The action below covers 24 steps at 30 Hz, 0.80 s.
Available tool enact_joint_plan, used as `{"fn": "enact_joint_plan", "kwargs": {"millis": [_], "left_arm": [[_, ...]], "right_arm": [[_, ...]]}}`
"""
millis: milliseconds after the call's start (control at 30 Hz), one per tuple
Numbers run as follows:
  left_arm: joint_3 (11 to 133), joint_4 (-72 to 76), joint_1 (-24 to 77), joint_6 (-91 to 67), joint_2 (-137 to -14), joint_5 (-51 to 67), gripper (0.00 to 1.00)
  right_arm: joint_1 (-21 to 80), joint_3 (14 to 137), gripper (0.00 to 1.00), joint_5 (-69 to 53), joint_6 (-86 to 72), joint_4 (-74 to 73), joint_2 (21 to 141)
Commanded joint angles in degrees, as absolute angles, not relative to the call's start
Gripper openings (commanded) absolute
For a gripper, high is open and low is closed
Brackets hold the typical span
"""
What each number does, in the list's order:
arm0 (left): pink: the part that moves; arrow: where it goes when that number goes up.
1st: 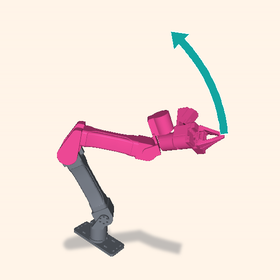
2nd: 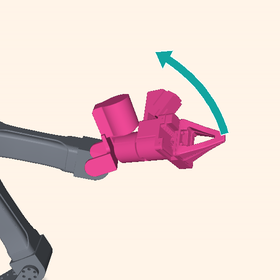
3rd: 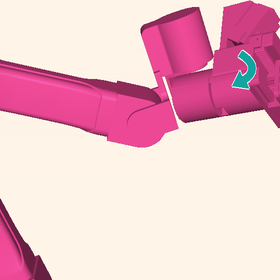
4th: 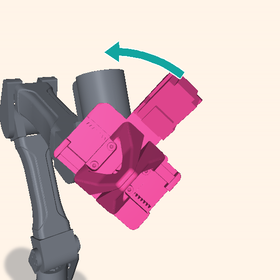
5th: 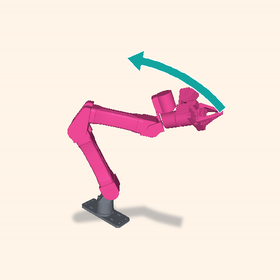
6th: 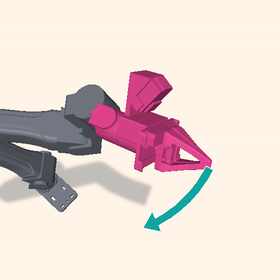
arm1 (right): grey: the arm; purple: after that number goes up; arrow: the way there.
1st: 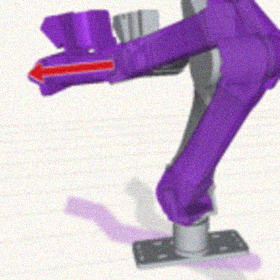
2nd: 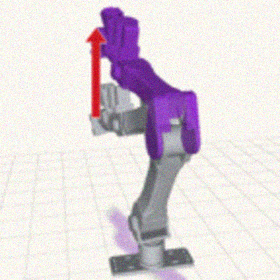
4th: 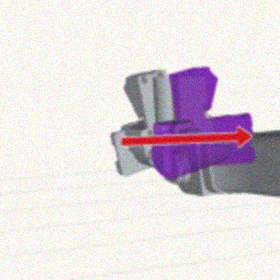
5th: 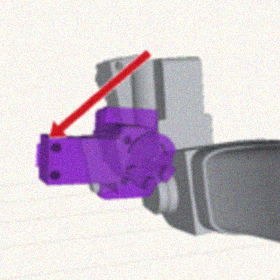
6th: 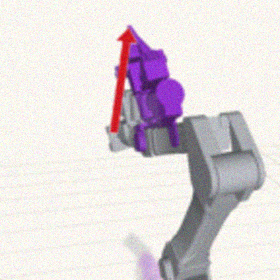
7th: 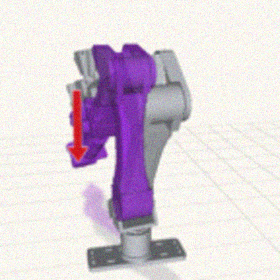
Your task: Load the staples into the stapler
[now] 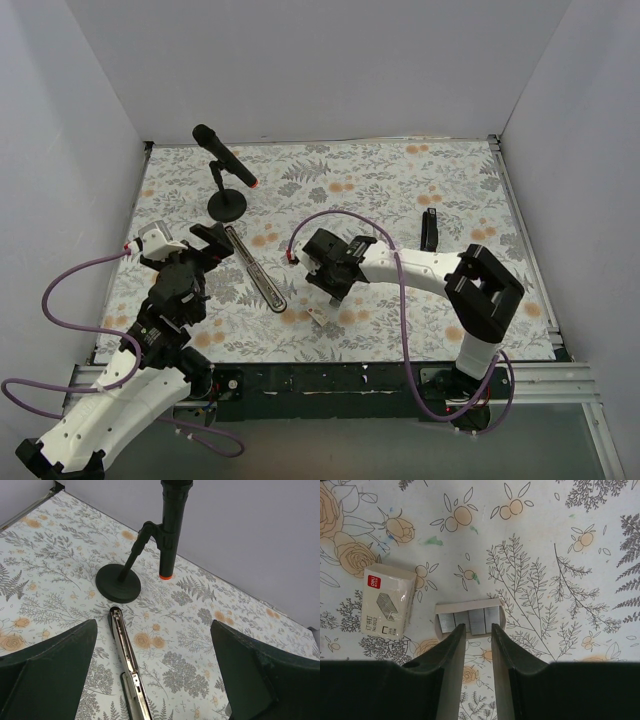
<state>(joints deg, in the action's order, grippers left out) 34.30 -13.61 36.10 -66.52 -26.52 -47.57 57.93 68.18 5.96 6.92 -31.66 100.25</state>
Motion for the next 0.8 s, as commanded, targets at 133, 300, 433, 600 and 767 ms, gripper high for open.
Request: {"fn": "enact_joint_plan", "kwargs": {"millis": [133, 300, 433, 600, 767], "left_arm": [[34.5, -14.6, 35.4, -66.6, -27.2, -48.0, 0.98], [34.5, -14.6, 35.2, -66.7, -27.6, -47.7, 0.98], [34.5, -14.4, 35.0, -66.8, -27.9, -47.3, 0.98], [34.6, -14.4, 34.7, -66.8, -28.5, -46.8, 0.98], [34.5, -14.2, 34.5, -66.9, -28.7, -46.2, 0.98]], "right_arm": [[58.7, 69.4, 0.34, 6.9, 7.6, -31.7, 101.9], [59.2, 69.5, 0.34, 7.7, 7.6, -31.7, 103.2], [59.9, 69.6, 0.34, 9.9, 7.6, -32.3, 104.2], [60.4, 69.1, 0.34, 10.7, 7.6, -32.3, 104.8], [61.0, 69.3, 0.34, 10.6, 7.6, -32.8, 104.9]]}}
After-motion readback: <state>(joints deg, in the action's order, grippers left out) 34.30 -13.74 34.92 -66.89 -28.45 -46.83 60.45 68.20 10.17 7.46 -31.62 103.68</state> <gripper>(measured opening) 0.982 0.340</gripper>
